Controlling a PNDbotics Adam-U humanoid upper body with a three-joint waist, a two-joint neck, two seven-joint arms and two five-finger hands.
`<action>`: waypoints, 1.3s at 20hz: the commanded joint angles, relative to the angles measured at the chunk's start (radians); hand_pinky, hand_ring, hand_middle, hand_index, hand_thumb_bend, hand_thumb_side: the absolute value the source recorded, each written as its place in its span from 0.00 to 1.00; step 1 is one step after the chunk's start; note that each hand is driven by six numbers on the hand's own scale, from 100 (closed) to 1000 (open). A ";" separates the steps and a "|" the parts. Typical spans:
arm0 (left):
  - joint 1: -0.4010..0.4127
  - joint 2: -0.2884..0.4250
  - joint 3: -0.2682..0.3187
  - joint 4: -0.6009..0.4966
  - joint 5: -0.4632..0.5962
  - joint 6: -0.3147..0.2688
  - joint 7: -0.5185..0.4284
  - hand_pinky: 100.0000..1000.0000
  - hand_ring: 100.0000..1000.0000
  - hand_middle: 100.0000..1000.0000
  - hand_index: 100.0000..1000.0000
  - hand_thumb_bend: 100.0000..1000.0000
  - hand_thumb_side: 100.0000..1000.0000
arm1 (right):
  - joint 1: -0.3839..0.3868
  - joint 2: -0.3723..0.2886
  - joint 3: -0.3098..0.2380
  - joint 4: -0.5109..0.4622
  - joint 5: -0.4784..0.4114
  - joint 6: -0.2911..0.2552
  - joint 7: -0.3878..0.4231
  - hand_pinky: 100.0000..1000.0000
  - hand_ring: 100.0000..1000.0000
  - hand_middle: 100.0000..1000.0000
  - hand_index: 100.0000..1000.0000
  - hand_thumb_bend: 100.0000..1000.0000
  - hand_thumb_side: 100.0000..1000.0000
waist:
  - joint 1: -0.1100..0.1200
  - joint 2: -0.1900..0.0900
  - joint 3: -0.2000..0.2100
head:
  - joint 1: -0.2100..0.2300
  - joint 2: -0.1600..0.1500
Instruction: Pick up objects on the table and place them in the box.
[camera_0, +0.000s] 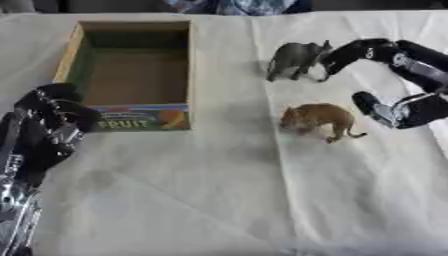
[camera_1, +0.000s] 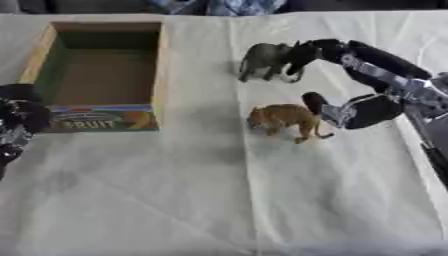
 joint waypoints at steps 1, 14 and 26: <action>-0.004 0.016 -0.002 -0.008 -0.004 0.000 -0.006 0.47 0.53 0.53 0.68 0.75 0.34 | -0.031 -0.021 0.016 0.023 0.026 -0.104 0.101 0.85 0.75 0.82 0.92 0.00 0.58 | 0.001 -0.018 0.000 | -0.009 0.007; -0.004 0.015 -0.003 -0.006 -0.004 -0.001 -0.008 0.47 0.53 0.53 0.68 0.75 0.34 | -0.082 0.019 0.069 0.174 0.223 -0.192 0.095 0.84 0.77 0.84 0.93 0.00 0.66 | -0.002 -0.018 0.001 | -0.040 -0.003; -0.005 0.015 -0.003 -0.005 -0.004 -0.002 -0.008 0.47 0.53 0.53 0.68 0.75 0.34 | -0.086 0.040 0.070 0.283 0.512 -0.282 -0.070 0.83 0.79 0.86 0.94 0.00 0.65 | -0.004 -0.019 0.004 | -0.052 -0.011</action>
